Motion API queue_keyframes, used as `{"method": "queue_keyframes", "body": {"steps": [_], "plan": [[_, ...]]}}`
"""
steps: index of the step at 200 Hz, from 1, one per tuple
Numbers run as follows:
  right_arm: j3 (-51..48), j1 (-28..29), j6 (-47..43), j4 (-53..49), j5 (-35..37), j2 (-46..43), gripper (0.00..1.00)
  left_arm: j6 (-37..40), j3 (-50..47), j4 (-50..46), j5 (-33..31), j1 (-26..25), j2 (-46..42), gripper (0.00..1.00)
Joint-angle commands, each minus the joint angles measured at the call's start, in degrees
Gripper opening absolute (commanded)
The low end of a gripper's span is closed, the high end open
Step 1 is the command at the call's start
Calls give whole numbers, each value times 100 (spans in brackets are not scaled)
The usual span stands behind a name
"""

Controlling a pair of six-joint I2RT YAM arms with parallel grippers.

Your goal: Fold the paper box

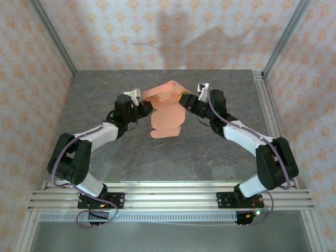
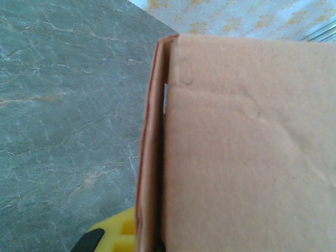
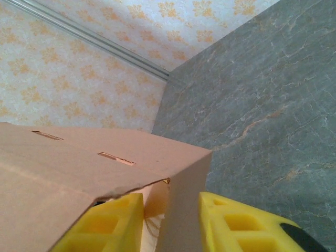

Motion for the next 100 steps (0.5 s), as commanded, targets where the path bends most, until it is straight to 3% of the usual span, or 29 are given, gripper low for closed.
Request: {"method": "queue_keyframes", "body": {"steps": [1, 48, 87, 100], "plan": [[195, 45, 30, 26, -156, 139, 29, 116, 192, 66, -44, -23, -119, 0], [231, 55, -19, -79, -37, 185, 0, 154, 238, -51, -199, -30, -101, 0], [318, 109, -255, -416, 170, 130, 0, 177, 189, 7, -302, -29, 37, 0], [334, 123, -304, -471, 161, 137, 23, 155, 161, 46, -344, -31, 62, 0]]}}
